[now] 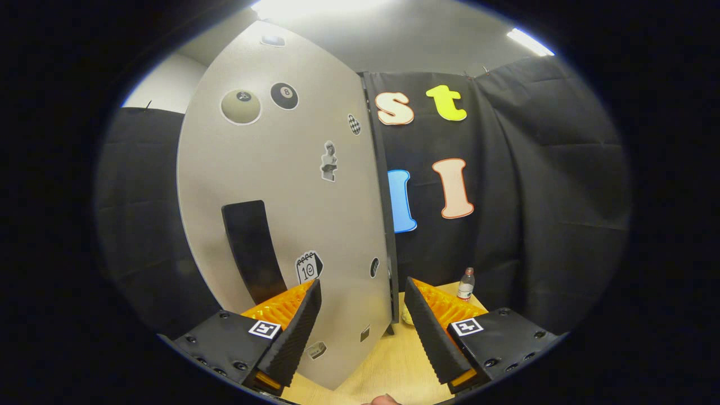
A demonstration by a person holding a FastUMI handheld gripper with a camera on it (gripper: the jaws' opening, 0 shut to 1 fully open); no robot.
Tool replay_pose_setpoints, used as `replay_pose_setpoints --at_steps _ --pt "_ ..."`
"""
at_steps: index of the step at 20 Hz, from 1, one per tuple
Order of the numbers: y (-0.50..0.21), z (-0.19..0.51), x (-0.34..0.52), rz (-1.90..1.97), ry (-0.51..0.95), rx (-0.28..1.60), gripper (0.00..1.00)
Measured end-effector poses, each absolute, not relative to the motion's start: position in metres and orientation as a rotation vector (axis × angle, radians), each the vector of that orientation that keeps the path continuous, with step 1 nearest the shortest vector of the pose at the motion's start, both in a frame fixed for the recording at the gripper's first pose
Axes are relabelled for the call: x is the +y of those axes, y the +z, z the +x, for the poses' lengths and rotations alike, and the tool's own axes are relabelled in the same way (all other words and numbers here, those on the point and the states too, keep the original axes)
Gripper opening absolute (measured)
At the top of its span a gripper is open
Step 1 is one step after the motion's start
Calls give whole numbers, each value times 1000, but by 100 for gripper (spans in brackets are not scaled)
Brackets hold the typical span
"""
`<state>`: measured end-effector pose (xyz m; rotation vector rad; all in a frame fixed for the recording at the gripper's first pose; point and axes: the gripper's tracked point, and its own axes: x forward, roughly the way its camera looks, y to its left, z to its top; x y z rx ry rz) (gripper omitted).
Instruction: Open the shoe cabinet door, grab the shoes and put them into the shoe cabinet, then close the shoe cabinet door.
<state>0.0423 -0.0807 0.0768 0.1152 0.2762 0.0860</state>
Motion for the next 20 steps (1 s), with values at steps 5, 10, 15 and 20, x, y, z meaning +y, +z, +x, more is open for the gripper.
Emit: replay_pose_setpoints --at_steps 5,10,15,20 --pt "75 61 -33 117 139 268 94" --pt "69 90 22 159 171 264 94" --pt "57 112 71 132 222 299 95" --pt "63 101 62 112 244 281 97"
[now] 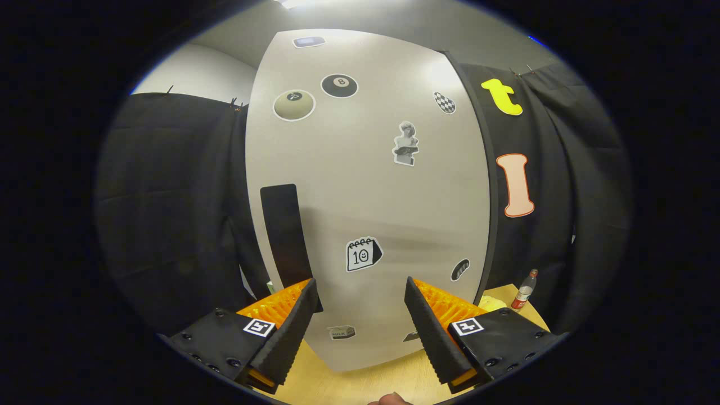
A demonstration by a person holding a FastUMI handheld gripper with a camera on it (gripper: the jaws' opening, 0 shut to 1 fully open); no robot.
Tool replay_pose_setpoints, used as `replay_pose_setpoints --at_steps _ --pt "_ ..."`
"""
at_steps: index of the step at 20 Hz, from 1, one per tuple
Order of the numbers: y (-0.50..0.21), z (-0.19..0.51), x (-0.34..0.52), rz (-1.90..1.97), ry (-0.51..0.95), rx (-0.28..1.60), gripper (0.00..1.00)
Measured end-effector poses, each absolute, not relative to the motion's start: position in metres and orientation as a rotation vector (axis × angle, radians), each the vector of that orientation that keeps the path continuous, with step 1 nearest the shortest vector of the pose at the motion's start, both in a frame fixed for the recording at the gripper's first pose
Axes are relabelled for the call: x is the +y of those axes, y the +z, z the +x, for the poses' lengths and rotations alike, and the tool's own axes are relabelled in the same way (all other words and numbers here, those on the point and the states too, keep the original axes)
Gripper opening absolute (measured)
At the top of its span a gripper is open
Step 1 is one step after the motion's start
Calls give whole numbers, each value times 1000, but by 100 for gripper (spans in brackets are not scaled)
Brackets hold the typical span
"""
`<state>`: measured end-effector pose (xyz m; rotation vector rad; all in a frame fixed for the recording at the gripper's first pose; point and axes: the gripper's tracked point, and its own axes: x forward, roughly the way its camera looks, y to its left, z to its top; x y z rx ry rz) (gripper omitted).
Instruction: Open the shoe cabinet door, grab the shoes and put them into the shoe cabinet, then close the shoe cabinet door.
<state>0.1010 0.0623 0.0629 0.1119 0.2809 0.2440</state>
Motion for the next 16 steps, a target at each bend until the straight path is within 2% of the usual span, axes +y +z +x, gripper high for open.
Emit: replay_pose_setpoints --at_steps 6,10,16 --pt "97 60 -3 71 235 212 98" --pt "113 37 -68 -9 152 134 98" --pt "107 4 -151 -11 54 161 98"
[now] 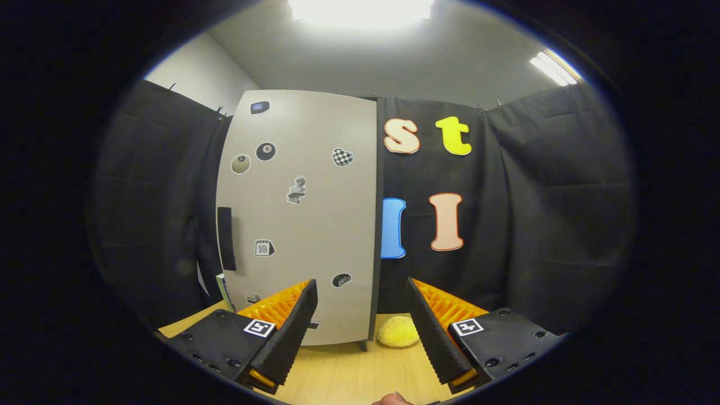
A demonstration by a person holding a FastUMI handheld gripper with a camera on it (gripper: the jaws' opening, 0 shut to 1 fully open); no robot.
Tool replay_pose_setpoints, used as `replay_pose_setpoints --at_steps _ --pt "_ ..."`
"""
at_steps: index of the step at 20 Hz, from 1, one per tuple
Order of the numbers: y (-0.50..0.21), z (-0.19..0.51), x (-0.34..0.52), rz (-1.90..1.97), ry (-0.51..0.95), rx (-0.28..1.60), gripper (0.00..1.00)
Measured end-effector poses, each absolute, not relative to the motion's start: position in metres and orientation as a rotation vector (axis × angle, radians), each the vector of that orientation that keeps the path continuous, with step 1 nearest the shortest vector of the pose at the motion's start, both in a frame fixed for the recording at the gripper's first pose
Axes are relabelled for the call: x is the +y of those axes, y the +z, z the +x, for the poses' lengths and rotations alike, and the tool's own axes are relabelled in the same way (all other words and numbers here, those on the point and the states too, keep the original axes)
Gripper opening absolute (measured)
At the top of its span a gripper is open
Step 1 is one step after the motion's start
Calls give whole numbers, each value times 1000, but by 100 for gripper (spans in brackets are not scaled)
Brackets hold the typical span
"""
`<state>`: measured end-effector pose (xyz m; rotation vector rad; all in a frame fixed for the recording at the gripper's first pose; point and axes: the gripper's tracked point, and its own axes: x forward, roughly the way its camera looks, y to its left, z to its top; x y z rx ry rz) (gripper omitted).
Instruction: Open the shoe cabinet door, grab the shoes and put them into the shoe cabinet, then close the shoe cabinet door.
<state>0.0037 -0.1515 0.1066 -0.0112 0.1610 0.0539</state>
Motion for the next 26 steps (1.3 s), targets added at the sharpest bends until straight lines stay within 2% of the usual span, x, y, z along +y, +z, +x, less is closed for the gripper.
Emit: replay_pose_setpoints --at_steps 7,26 --pt "103 -13 -205 -13 -15 161 98" --pt "102 -21 -195 7 33 144 97"
